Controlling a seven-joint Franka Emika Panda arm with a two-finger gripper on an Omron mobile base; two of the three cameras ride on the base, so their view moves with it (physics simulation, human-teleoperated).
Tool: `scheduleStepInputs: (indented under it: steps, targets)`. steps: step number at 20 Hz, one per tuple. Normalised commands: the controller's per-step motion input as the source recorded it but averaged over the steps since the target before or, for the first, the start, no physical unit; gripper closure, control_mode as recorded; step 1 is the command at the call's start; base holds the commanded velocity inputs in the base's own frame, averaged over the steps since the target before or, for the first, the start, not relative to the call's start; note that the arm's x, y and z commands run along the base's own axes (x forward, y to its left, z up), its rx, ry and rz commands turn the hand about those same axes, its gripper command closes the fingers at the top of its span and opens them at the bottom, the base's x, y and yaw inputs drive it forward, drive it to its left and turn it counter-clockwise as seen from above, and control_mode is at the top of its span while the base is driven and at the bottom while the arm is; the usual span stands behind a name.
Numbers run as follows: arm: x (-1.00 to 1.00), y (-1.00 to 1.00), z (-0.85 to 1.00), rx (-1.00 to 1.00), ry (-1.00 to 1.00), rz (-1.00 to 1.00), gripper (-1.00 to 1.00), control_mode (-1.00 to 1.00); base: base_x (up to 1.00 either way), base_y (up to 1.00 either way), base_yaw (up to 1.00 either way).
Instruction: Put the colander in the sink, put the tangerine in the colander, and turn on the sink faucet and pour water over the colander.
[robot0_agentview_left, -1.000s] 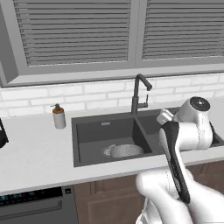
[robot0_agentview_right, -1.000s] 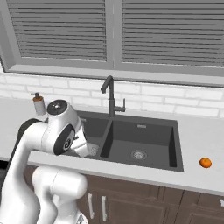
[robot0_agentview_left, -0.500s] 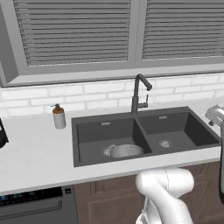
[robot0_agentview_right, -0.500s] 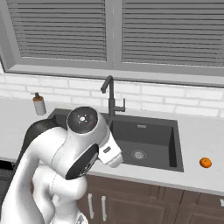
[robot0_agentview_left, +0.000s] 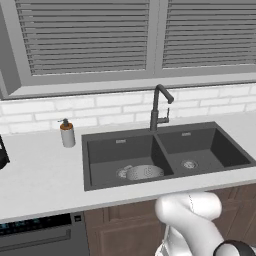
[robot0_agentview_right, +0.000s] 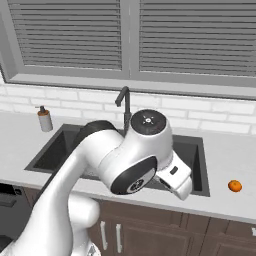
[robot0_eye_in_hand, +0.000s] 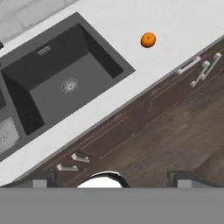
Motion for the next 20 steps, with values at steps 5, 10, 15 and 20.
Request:
scheduleStepInputs:
  steps: [5,10,15,20]
  targets:
    - [0.13,-0.76,-0.54,-0.17,0.49,0.00,-1.00,-1.00,0.00,0.00,0.00]
    - [0.21,-0.17,-0.42,-0.07,0.27,-0.01,-1.00,-1.00,0.00,0.00,0.00]
    - [0.54,-0.31,-0.54,0.00,0.03,0.00,-1.00,-1.00,0.00,0.00,0.00]
    - [0.60,-0.69,-0.19,0.03,0.00,0.00,-1.00,-1.00,0.00,0.00,0.00]
